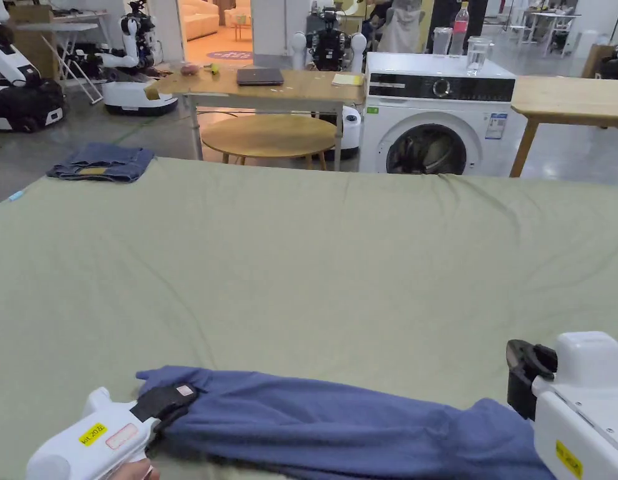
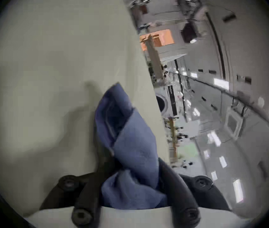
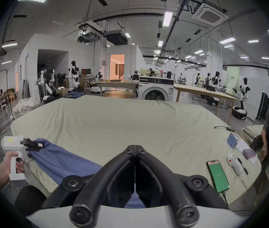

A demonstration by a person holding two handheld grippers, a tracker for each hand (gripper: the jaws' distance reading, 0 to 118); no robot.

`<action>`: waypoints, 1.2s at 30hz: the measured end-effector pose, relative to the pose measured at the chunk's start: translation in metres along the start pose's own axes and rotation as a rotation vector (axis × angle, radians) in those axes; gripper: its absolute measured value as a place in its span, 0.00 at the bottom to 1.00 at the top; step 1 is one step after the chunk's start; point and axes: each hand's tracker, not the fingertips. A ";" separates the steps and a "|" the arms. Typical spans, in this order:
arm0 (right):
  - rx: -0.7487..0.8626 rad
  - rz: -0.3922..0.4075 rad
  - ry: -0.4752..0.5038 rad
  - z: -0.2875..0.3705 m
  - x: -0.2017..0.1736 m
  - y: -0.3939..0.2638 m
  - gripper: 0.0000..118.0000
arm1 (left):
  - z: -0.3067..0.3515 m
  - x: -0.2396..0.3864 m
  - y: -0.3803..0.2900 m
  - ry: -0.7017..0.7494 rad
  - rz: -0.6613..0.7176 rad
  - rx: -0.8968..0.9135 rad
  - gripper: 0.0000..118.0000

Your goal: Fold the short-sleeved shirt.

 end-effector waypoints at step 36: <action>0.018 -0.070 0.043 0.029 0.005 -0.013 0.00 | -0.054 0.150 -0.127 -0.012 -0.492 -0.385 0.00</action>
